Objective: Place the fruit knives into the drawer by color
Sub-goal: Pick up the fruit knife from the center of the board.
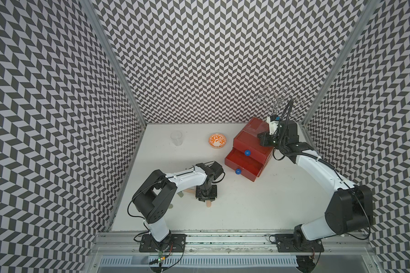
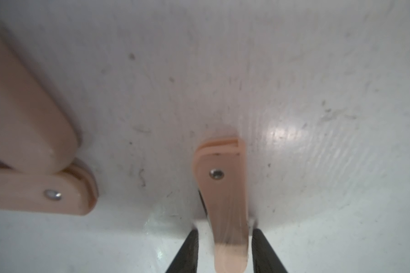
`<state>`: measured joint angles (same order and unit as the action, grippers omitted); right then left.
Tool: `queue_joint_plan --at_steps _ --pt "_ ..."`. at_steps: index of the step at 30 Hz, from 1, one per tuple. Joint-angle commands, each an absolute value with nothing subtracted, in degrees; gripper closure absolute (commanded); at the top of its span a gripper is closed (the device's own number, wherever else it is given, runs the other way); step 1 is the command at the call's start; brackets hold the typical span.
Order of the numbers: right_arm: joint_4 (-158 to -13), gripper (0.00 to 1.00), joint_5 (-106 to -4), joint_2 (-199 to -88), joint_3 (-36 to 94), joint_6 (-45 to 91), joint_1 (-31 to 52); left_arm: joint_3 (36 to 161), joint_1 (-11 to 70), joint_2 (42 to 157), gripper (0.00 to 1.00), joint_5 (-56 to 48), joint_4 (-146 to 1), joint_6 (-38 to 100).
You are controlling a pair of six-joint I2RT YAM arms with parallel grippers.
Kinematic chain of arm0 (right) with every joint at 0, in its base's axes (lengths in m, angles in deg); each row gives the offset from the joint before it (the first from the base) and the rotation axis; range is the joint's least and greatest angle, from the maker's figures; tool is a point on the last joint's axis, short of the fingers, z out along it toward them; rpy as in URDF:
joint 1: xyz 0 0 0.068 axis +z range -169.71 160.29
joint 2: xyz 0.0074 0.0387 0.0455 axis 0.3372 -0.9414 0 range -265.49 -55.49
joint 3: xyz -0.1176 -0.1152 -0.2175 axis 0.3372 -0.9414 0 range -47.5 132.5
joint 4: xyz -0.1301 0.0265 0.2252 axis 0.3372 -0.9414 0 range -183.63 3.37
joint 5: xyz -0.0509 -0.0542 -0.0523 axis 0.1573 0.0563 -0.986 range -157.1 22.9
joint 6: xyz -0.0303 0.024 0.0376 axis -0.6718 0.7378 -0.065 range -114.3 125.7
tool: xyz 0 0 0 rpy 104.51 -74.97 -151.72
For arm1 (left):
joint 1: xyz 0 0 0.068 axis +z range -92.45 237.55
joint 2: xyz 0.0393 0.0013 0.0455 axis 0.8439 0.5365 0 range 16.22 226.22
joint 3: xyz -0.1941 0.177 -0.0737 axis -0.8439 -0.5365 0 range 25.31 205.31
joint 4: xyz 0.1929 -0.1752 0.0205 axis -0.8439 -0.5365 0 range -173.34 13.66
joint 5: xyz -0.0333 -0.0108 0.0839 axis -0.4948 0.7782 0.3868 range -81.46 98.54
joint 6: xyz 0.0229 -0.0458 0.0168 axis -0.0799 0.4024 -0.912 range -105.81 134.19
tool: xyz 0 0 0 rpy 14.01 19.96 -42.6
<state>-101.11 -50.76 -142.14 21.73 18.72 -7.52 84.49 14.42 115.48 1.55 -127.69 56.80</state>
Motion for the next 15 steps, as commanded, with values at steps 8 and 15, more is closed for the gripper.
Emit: queue_joint_plan --at_steps 8,15 --pt "-114.74 0.99 -51.3 -145.93 18.41 18.16 -7.56 86.07 14.0 118.62 0.67 1.63 -128.65 55.95" --pt "-114.66 0.99 -51.09 -145.93 18.42 18.21 -7.57 85.78 14.01 119.22 0.72 1.72 -129.03 55.37"
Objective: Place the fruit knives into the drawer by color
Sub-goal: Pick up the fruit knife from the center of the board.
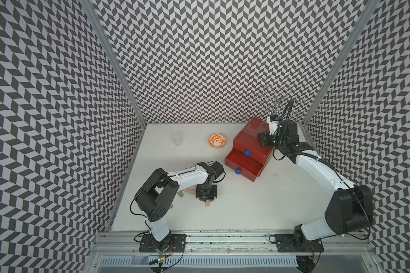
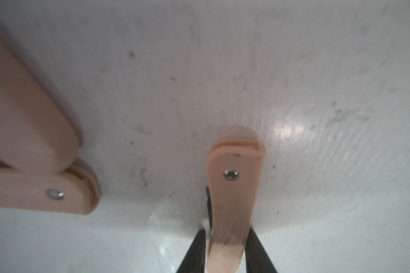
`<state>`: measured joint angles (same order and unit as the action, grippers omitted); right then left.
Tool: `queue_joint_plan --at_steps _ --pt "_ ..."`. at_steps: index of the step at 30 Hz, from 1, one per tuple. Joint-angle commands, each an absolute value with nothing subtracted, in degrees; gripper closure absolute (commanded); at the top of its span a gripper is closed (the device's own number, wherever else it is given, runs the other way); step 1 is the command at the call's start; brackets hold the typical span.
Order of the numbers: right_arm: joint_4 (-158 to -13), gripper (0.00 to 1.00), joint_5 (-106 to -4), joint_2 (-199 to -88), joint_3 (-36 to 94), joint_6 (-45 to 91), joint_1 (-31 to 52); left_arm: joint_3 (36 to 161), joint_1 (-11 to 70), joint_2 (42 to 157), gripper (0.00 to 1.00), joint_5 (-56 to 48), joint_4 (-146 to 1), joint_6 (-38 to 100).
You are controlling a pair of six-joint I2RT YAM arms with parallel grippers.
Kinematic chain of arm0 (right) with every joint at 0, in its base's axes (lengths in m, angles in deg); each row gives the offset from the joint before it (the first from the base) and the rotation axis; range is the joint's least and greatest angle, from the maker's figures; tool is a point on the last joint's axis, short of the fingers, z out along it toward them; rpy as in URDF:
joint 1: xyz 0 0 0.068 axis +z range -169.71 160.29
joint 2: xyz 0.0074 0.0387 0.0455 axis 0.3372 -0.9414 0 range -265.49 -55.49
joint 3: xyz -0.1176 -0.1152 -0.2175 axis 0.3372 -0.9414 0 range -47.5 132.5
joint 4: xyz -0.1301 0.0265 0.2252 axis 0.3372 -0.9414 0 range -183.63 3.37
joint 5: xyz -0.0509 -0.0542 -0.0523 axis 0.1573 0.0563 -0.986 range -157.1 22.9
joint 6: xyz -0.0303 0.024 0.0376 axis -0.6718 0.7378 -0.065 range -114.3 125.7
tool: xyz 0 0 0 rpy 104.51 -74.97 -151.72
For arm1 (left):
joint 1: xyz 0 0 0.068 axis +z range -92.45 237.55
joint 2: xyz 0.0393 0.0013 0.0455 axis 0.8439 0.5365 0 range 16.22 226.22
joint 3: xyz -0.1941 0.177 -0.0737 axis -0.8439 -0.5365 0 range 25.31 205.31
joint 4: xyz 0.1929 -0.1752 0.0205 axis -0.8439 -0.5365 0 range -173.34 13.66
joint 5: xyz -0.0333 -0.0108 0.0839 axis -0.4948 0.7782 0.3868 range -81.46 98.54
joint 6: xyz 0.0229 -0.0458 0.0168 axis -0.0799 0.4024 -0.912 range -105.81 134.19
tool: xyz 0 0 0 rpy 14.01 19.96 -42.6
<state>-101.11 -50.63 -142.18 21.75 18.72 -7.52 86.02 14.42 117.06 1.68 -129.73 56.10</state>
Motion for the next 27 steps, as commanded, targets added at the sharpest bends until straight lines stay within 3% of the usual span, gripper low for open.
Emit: queue_joint_plan --at_steps 1,11,27 --pt "-114.69 0.99 -51.03 -145.93 18.45 18.25 -7.58 85.85 13.98 119.27 0.72 1.92 -129.26 55.18" --pt "-114.49 0.99 -50.91 -145.99 18.1 18.45 -7.58 85.2 14.05 119.67 0.81 2.65 -129.3 53.86" --pt "-115.01 0.99 -51.14 -145.76 18.28 18.48 -7.57 86.47 15.96 116.13 0.83 4.49 -131.02 53.23"
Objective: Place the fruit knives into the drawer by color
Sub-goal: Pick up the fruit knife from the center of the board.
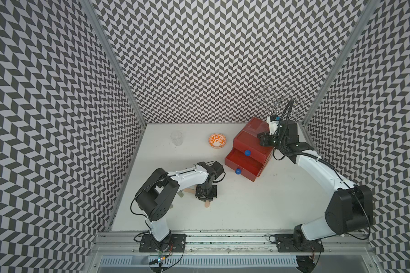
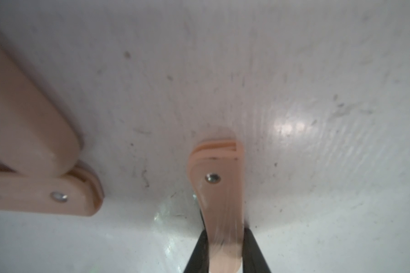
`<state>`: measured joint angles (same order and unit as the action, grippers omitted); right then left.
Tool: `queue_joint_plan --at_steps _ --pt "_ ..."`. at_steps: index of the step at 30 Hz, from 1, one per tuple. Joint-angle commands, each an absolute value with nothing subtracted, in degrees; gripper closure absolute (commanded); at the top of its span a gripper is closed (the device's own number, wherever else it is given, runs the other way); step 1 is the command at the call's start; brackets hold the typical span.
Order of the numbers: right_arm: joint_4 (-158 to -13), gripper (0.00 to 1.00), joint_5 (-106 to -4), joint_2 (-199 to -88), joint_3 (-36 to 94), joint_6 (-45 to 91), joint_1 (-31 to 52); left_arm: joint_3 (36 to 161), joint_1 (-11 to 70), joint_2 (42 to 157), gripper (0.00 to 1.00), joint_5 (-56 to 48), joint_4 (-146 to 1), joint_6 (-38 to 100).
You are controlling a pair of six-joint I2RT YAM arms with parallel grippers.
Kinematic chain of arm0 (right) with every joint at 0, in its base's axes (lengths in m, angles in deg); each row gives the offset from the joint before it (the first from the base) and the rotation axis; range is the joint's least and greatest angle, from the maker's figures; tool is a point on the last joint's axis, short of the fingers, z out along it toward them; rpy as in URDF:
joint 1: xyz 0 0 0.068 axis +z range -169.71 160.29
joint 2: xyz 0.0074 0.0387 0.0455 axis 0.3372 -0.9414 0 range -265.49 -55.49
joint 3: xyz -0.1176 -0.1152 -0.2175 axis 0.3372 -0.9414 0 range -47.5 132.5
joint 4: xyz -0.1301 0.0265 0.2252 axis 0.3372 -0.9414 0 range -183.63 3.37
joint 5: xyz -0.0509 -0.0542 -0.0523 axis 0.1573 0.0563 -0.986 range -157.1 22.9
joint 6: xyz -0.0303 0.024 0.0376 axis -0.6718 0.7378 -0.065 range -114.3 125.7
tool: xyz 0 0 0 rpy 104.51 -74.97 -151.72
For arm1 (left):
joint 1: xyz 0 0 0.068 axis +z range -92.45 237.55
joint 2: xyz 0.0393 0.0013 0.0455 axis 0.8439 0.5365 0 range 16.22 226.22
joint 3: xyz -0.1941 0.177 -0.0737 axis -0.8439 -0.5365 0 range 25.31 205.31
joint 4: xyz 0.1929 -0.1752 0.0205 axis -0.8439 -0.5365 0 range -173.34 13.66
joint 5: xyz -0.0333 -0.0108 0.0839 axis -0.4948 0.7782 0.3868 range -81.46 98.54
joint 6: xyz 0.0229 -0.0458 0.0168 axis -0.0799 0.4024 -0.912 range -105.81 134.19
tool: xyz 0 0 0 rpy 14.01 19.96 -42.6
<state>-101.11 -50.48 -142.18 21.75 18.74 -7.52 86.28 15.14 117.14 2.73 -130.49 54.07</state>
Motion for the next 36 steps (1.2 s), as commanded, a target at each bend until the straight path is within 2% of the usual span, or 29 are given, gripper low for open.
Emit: queue_joint_plan --at_steps 1,16,36 --pt "-115.01 0.99 -51.19 -145.76 18.29 18.51 -7.56 86.71 16.14 115.84 0.83 4.49 -131.26 53.13" --pt "-115.63 0.99 -51.46 -146.06 19.03 18.61 -7.51 90.11 17.89 110.71 0.83 4.59 -133.44 53.04" --pt "-117.21 0.99 -52.31 -146.21 20.27 18.79 -7.58 104.82 19.76 104.38 0.83 0.61 -134.78 54.44"
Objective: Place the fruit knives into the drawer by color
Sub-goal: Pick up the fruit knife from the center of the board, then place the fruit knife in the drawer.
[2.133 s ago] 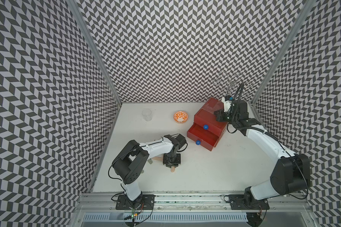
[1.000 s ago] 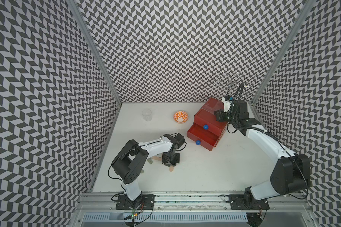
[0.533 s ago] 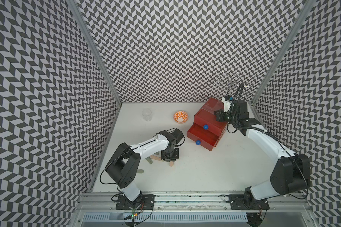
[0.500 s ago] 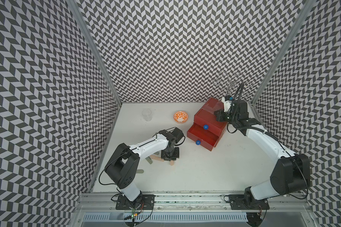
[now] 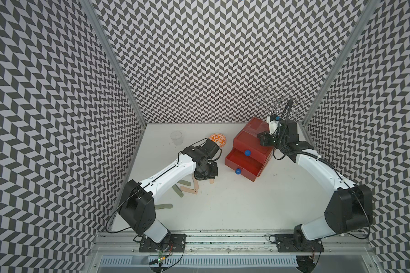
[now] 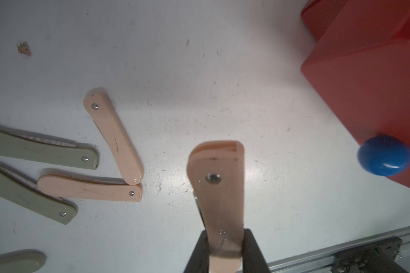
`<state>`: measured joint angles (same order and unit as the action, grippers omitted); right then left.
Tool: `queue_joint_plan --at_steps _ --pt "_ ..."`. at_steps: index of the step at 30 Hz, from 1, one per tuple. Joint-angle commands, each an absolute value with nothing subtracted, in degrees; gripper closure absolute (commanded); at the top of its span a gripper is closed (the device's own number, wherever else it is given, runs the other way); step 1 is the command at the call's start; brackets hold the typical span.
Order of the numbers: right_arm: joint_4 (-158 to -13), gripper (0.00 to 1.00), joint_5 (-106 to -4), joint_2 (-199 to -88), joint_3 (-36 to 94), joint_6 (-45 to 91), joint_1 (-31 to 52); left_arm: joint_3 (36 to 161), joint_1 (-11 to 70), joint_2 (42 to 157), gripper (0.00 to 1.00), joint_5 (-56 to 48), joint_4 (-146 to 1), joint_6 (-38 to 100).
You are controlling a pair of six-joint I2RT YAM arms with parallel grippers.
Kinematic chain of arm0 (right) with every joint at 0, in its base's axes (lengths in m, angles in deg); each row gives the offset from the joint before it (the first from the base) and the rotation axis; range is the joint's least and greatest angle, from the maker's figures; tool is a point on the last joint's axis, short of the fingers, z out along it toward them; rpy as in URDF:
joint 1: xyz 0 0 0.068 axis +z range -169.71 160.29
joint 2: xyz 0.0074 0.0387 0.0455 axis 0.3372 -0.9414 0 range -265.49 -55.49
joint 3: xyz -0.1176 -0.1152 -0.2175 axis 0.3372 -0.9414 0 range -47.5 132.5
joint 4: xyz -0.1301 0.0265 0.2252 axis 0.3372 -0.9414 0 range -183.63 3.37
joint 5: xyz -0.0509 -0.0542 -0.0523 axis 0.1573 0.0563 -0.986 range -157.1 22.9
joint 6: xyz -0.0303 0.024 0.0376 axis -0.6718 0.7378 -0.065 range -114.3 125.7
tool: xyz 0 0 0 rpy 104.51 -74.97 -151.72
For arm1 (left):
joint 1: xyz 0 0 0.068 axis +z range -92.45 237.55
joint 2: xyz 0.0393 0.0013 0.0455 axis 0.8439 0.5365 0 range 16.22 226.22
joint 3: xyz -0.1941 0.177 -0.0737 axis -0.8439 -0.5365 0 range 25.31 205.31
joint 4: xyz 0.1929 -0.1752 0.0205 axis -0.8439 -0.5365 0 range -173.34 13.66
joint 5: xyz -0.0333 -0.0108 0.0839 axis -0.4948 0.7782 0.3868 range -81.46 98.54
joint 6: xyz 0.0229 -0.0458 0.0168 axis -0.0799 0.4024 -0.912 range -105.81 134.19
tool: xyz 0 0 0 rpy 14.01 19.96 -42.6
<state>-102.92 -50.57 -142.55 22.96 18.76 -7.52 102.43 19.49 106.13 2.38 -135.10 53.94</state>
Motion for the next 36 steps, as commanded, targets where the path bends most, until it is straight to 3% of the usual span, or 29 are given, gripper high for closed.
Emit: queue_joint_plan --at_steps 1,13,36 --pt "-117.29 0.99 -52.42 -146.24 20.38 18.65 -7.57 105.39 19.77 104.32 0.83 0.23 -134.42 54.61" --pt "-117.56 0.99 -52.74 -146.58 20.77 18.72 -7.51 109.67 19.04 104.45 0.83 -7.79 -120.63 61.58" --pt "-118.58 0.99 -53.39 -145.84 21.27 18.42 -7.53 109.4 14.65 112.49 0.83 -9.86 -102.88 72.84"
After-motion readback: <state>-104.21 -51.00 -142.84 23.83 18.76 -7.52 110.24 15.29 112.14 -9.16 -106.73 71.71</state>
